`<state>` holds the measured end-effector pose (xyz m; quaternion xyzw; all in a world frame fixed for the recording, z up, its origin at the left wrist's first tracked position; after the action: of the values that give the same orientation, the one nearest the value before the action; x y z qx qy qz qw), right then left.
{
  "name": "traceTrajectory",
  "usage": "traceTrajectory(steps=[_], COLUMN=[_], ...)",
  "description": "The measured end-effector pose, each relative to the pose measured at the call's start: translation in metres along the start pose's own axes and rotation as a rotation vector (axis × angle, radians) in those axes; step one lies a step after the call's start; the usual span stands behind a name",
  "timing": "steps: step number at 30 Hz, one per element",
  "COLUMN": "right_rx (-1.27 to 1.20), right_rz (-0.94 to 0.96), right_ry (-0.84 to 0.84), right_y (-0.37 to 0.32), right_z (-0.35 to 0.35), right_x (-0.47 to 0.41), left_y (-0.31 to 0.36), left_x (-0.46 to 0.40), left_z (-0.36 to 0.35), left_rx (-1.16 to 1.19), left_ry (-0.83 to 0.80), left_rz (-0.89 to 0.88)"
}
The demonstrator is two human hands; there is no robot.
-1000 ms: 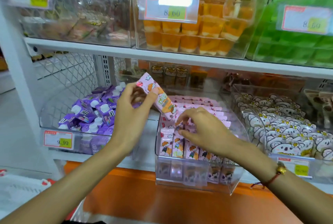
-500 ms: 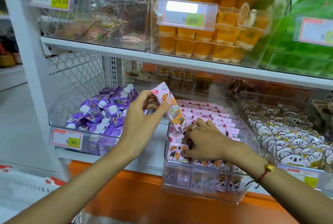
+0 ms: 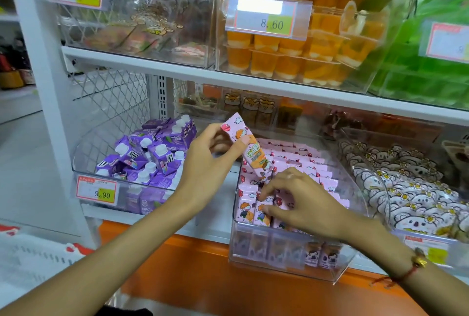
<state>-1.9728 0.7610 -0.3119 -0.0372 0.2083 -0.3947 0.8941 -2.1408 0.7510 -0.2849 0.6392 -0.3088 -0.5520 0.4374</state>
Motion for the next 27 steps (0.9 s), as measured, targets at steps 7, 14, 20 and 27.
traceTrajectory(steps=[7, 14, 20, 27], right_rx=[-0.154, -0.201, -0.246, -0.275], right_rz=[-0.066, -0.099, -0.108, -0.118], right_ry=[0.090, 0.117, 0.118, 0.096], right_y=[0.006, 0.011, 0.013, 0.012], right_z=[-0.001, -0.003, -0.003, -0.003], right_x=[0.017, 0.020, 0.022, 0.022], left_y=[0.002, 0.008, -0.012, -0.011], left_x=[-0.024, -0.040, -0.046, -0.037], left_z=[-0.029, -0.061, -0.088, -0.091], left_rx=[-0.230, -0.813, -1.265, -1.259], left_ry=[-0.277, -0.569, -0.688, -0.837], left_rz=[-0.039, -0.313, -0.437, -0.449])
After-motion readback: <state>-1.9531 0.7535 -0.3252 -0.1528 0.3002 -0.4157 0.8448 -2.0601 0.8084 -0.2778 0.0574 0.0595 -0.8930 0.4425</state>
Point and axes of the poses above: each hand's wrist, its own x-axis away from the middle knuckle, its own z-axis out of the back of the hand, y = z × x, the point moved 6 cm from there along -x, towards the middle knuckle, and after that the axes turned 3 degrees about y, right-handed, at the moved point
